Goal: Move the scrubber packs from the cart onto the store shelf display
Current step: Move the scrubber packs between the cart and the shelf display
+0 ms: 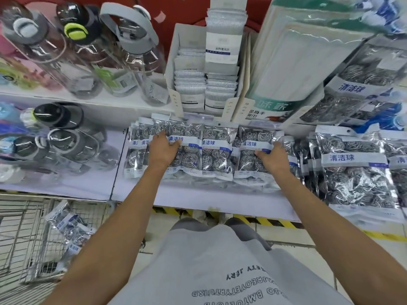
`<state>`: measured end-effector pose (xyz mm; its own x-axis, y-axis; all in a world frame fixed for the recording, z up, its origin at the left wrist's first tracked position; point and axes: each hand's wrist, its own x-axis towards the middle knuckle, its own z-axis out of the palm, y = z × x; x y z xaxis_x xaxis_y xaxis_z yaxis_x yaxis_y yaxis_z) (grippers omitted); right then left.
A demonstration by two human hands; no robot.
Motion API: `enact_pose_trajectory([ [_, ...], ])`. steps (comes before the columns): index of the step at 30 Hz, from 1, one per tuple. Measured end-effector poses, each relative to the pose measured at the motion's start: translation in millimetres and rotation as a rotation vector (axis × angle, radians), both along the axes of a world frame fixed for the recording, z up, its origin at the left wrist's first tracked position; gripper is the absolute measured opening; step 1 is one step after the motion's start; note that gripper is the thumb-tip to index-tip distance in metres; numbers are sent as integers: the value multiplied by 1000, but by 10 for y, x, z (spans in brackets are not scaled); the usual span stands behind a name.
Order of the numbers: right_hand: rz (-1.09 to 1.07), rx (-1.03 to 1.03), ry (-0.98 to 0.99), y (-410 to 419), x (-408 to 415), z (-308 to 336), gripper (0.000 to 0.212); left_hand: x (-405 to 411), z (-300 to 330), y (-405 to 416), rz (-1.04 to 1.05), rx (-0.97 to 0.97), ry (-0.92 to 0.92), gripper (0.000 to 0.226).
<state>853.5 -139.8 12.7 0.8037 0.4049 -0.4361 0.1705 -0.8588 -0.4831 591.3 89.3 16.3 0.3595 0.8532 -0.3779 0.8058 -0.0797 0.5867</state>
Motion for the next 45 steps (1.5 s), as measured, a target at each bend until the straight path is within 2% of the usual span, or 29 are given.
enact_pose_trajectory([
  [5, 301, -97, -166, -85, -196, 192, 61, -191, 80, -78, -5, 97, 55, 66],
  [10, 629, -47, -256, -63, -474, 426, 51, -501, 419, -437, -14, 253, 128, 49],
  [14, 876, 31, -320, 5, -866, 602, 46, -938, 598, -943, 42, 285, 162, 52],
  [17, 1070, 86, -339, 75, -1222, 629, 50, -1339, 646, -1394, 133, 281, 228, 53],
  [23, 1383, 162, -281, 163, -2064, 675, 55, -2125, 595, -2281, 446, 233, 268, 54],
  [28, 1544, 202, -212, 164, -2793, 686, 55, -2712, 491, -2848, 655, 158, 299, 50],
  [32, 1665, 172, -151, 248, -3376, 587, 44, -3121, 354, -3124, 861, 94, 252, 47],
  [35, 1753, 156, -125, 376, -3827, 577, 38, -3433, 215, -3185, 962, 51, 226, 38],
  [39, 1782, 127, -24, 630, -4380, 468, 27, -3842, 129, -3086, 1059, 32, 162, 41],
  [41, 1761, 56, 10, 792, -4653, 361, 31, -4082, 89, -2990, 1076, 16, 146, 41],
  [45, 1649, -64, 100, 1135, -5111, 149, 57, -4493, -43, -2733, 1060, -41, 95, 41],
])
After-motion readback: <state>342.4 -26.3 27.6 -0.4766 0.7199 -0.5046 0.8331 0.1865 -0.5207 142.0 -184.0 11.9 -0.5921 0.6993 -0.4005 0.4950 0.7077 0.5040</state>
